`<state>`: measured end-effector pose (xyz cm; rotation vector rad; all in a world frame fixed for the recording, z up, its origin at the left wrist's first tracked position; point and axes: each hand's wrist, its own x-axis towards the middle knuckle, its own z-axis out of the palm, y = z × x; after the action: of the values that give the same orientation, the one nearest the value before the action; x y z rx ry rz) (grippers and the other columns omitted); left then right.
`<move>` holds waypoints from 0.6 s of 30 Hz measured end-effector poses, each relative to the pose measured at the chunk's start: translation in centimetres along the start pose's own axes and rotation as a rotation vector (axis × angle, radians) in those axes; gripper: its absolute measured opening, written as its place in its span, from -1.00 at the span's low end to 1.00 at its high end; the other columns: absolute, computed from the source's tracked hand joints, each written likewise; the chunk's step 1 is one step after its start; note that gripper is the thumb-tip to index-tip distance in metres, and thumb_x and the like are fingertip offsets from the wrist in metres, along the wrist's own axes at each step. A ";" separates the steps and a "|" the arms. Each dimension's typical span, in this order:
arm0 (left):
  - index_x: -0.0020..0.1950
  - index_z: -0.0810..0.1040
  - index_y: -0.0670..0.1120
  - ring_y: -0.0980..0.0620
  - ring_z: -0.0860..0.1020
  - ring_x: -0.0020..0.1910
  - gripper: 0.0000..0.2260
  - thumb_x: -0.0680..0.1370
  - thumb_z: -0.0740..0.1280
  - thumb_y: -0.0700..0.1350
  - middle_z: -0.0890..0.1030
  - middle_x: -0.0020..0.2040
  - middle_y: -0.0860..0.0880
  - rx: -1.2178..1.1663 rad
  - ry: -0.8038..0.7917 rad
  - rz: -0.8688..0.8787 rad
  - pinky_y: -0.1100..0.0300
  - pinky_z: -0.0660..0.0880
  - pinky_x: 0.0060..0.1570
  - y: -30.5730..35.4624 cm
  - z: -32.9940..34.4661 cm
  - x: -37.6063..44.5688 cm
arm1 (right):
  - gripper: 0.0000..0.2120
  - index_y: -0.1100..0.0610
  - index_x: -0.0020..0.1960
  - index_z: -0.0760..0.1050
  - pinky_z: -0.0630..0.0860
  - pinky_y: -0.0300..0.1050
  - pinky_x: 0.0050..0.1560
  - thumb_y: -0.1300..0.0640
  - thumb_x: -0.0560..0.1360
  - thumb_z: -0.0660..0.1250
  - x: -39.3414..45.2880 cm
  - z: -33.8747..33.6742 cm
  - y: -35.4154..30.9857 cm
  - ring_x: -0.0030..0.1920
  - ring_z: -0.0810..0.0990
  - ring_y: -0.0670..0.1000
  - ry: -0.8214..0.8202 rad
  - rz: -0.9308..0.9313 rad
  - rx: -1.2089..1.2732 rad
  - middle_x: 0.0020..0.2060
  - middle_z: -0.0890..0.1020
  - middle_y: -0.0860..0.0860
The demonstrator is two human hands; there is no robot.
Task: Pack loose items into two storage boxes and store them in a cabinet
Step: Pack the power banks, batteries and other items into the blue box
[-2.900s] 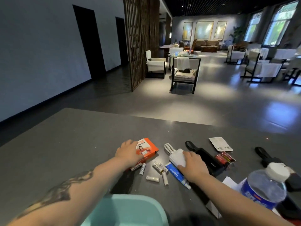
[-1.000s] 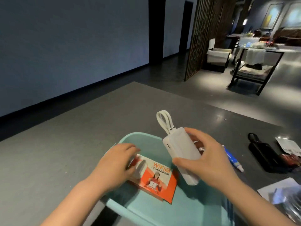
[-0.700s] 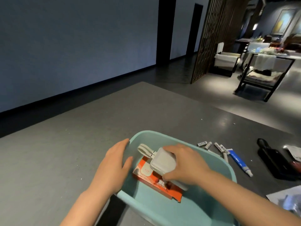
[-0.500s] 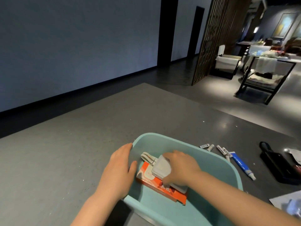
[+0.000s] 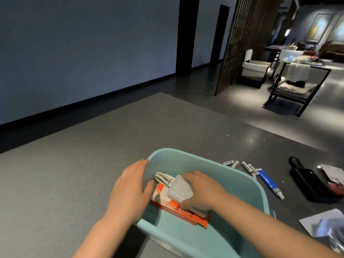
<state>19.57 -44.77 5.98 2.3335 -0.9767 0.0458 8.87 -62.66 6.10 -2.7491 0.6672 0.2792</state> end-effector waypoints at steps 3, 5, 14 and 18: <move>0.47 0.25 0.08 0.10 0.23 0.44 -0.50 0.54 0.26 0.05 0.29 0.46 0.13 0.048 0.018 0.053 0.16 0.17 0.39 1.1 0.3 -0.2 | -0.27 -0.10 0.43 0.28 0.42 -0.03 0.26 -0.17 0.31 0.44 -1.7 -1.6 0.8 0.31 0.39 -0.01 0.106 -0.013 0.094 0.32 0.40 -0.11; 0.44 0.30 0.07 0.08 0.26 0.44 -0.51 0.52 0.21 0.09 0.32 0.45 0.11 0.034 0.008 0.114 0.15 0.16 0.40 2.5 0.9 -0.3 | -0.37 -0.12 0.37 0.35 0.43 -0.06 0.24 -0.06 0.34 0.45 -3.2 -3.0 2.0 0.27 0.43 -0.04 0.183 -0.010 0.164 0.30 0.43 -0.13; 0.43 0.32 0.04 0.08 0.28 0.43 -0.31 0.36 -0.08 0.25 0.32 0.45 0.08 -0.037 -0.166 0.481 0.35 0.02 0.31 13.3 4.7 3.4 | -0.55 -0.09 0.23 0.47 0.48 -0.06 0.14 0.04 0.34 0.35 -10.0 -6.2 9.8 0.17 0.51 -0.05 0.587 0.193 0.224 0.12 0.55 -0.12; 0.41 0.37 0.02 0.06 0.32 0.42 -0.31 0.36 -0.06 0.26 0.37 0.42 0.07 -0.021 -0.225 0.579 0.26 0.15 0.35 17.5 7.2 5.6 | -0.58 -0.07 0.20 0.49 0.47 -0.09 0.13 -0.02 0.34 0.27 -12.3 -5.3 14.1 0.16 0.52 -0.04 0.623 0.359 0.265 0.11 0.56 -0.09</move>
<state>10.78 -61.83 10.54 1.9910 -1.7273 0.0031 -7.90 -71.22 10.80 -2.4288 1.2487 -0.5791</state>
